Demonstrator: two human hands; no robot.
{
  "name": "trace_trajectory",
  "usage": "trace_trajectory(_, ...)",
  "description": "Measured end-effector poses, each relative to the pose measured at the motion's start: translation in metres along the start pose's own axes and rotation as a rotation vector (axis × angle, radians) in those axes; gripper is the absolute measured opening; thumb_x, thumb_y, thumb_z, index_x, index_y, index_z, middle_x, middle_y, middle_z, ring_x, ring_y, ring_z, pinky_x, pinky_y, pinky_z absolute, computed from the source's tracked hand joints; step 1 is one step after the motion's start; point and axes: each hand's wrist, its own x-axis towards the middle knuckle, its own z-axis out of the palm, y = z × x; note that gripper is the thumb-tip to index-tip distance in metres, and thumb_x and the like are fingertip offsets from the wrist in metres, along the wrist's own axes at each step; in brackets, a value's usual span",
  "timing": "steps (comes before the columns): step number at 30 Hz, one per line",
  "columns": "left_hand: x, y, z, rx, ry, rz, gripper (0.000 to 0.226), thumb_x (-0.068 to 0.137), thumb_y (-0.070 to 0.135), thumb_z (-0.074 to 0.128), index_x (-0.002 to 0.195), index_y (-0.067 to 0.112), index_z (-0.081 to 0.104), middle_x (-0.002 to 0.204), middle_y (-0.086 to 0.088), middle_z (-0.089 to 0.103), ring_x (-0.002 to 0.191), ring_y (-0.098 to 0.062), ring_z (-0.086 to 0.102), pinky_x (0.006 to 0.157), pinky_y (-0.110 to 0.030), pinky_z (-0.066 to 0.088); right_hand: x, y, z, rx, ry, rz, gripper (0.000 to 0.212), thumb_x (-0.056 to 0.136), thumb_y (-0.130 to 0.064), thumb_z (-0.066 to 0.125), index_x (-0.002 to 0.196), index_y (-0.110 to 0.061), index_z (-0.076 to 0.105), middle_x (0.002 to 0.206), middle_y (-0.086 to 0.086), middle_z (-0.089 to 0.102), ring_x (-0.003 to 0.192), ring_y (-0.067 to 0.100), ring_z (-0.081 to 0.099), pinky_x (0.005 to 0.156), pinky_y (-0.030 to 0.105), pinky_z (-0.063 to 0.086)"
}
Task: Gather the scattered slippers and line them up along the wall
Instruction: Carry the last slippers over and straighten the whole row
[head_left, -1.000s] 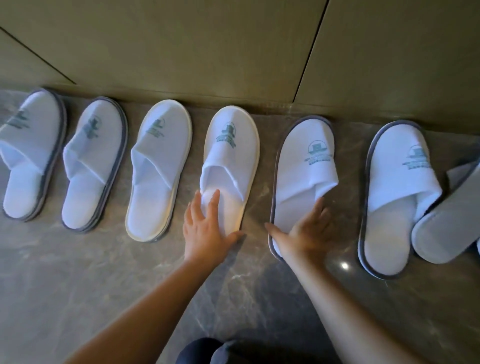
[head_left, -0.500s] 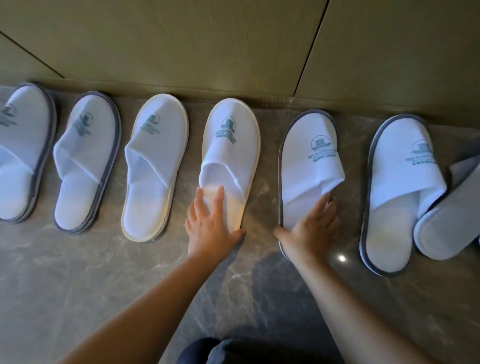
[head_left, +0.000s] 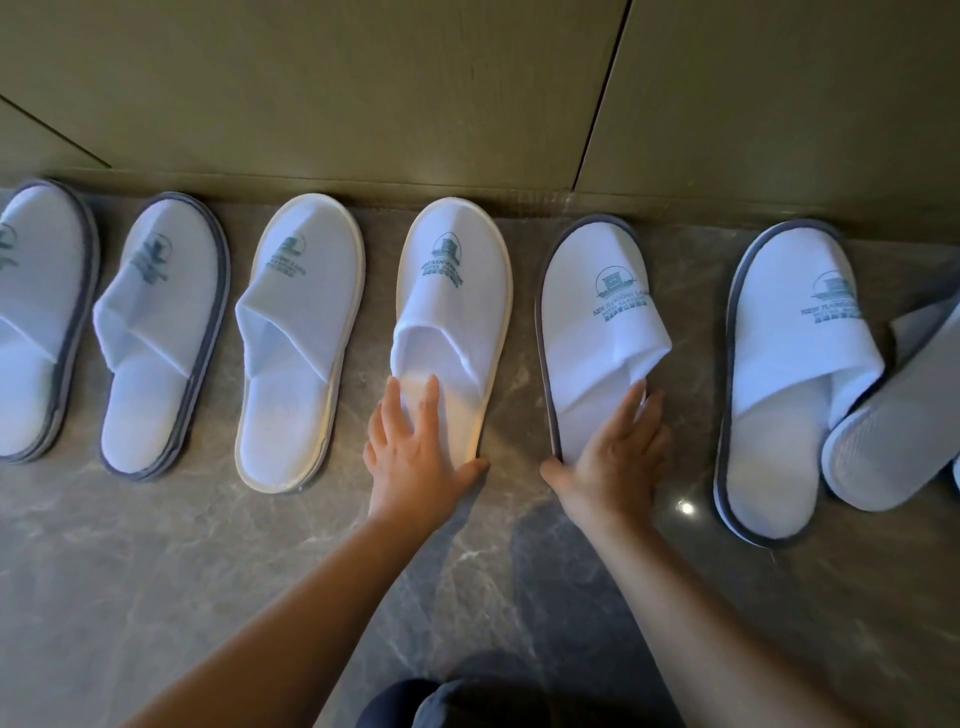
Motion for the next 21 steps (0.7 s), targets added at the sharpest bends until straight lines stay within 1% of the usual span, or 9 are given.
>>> trace_trajectory(8, -0.001, 0.002, -0.003, 0.023, -0.007, 0.003, 0.097, 0.07, 0.052, 0.065, 0.139, 0.028, 0.001, 0.152, -0.011, -0.005, 0.138, -0.036, 0.004, 0.111, -0.054, 0.015, 0.001, 0.0, 0.0, 0.03, 0.024, 0.039, 0.117, 0.063, -0.034, 0.074, 0.142, -0.008, -0.009, 0.152, 0.019, 0.002, 0.135, 0.038, 0.011, 0.111, 0.048, 0.018)
trace_trajectory(11, -0.002, 0.004, -0.004, 0.028, -0.014, 0.004, 0.097, 0.07, 0.055, 0.063, 0.14, 0.028, 0.0, 0.153, -0.01, -0.008, 0.14, -0.035, 0.001, 0.112, -0.054, 0.012, 0.001, 0.0, 0.0, 0.031, 0.027, 0.032, 0.118, 0.063, -0.036, 0.074, 0.142, -0.009, -0.01, 0.153, 0.019, 0.0, 0.136, 0.038, 0.01, 0.111, 0.049, 0.018)
trace_trajectory(13, -0.005, 0.007, -0.007, 0.046, 0.011, 0.023, 0.097, 0.07, 0.057, 0.061, 0.141, 0.027, 0.001, 0.153, -0.009, -0.007, 0.14, -0.033, 0.0, 0.113, -0.053, 0.01, 0.0, 0.0, -0.002, 0.028, 0.029, 0.027, 0.117, 0.064, -0.038, 0.074, 0.142, -0.009, -0.009, 0.153, 0.02, -0.001, 0.137, 0.038, 0.01, 0.111, 0.048, 0.017)
trace_trajectory(15, -0.01, 0.011, -0.01, 0.048, 0.076, 0.101, 0.093, 0.071, 0.055, 0.061, 0.141, 0.024, 0.009, 0.154, -0.011, -0.001, 0.14, -0.034, 0.003, 0.113, -0.052, 0.009, -0.004, 0.001, -0.008, 0.028, 0.058, 0.027, 0.113, 0.065, -0.041, 0.073, 0.143, -0.009, -0.001, 0.153, 0.022, 0.003, 0.138, 0.037, 0.013, 0.11, 0.046, 0.017)
trace_trajectory(16, -0.012, 0.015, -0.011, 0.031, 0.106, 0.162, 0.089, 0.072, 0.053, 0.062, 0.141, 0.022, 0.014, 0.154, -0.013, 0.004, 0.14, -0.034, 0.005, 0.113, -0.052, 0.009, -0.006, 0.002, -0.014, 0.036, 0.097, 0.007, 0.108, 0.064, -0.04, 0.074, 0.143, -0.007, 0.007, 0.152, 0.024, 0.01, 0.137, 0.039, 0.018, 0.109, 0.046, 0.02)
trace_trajectory(17, -0.015, 0.021, -0.01, 0.012, 0.113, 0.22, 0.087, 0.072, 0.051, 0.063, 0.141, 0.022, 0.018, 0.154, -0.013, 0.007, 0.14, -0.034, 0.006, 0.113, -0.05, 0.007, -0.008, 0.006, -0.021, 0.043, 0.164, -0.038, 0.102, 0.063, -0.038, 0.075, 0.141, -0.003, 0.018, 0.148, 0.028, 0.02, 0.133, 0.042, 0.026, 0.107, 0.048, 0.024)
trace_trajectory(19, -0.02, 0.038, -0.005, 0.01, 0.063, 0.314, 0.086, 0.072, 0.051, 0.062, 0.141, 0.024, 0.017, 0.154, -0.009, 0.007, 0.141, -0.031, 0.004, 0.112, -0.045, 0.002, -0.012, 0.022, -0.034, 0.064, 0.333, -0.099, 0.088, 0.06, -0.032, 0.079, 0.13, 0.003, 0.04, 0.135, 0.031, 0.042, 0.121, 0.048, 0.043, 0.098, 0.053, 0.037)
trace_trajectory(21, -0.023, 0.057, 0.006, 0.076, -0.035, 0.411, 0.088, 0.072, 0.056, 0.059, 0.141, 0.029, 0.011, 0.155, -0.005, 0.001, 0.142, -0.029, -0.001, 0.112, -0.046, 0.002, -0.015, 0.044, -0.049, 0.081, 0.405, -0.059, 0.079, 0.06, -0.028, 0.08, 0.124, 0.003, 0.047, 0.13, 0.03, 0.049, 0.115, 0.047, 0.049, 0.094, 0.053, 0.041)
